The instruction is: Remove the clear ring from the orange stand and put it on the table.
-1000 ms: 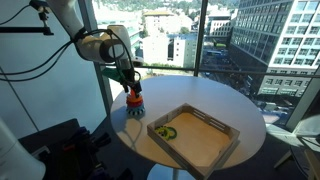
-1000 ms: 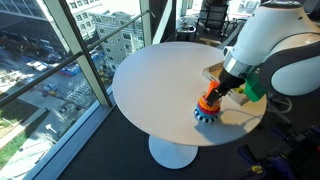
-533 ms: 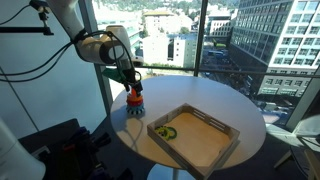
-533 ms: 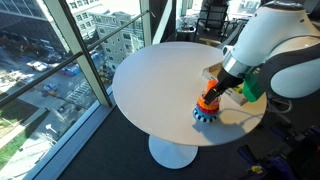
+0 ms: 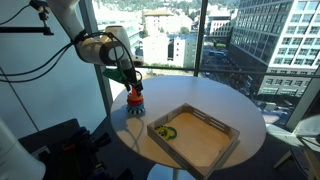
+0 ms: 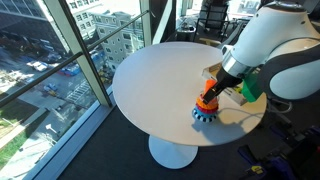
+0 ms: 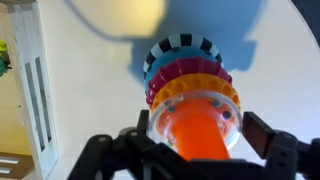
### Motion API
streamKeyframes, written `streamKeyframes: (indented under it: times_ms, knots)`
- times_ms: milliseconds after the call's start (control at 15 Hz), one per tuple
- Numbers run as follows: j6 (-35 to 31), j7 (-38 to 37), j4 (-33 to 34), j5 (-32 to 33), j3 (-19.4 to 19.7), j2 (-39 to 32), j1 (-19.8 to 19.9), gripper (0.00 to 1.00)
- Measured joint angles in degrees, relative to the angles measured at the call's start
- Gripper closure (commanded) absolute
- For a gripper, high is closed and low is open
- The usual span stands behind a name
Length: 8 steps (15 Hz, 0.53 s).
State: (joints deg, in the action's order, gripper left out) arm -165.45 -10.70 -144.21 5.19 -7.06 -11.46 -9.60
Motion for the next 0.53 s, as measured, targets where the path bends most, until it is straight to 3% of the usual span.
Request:
streamKeyframes:
  times_ms: [533]
  knots:
    - [-0.12,1.12,-0.15,-3.08,-0.32,0.3,0.01,0.33]
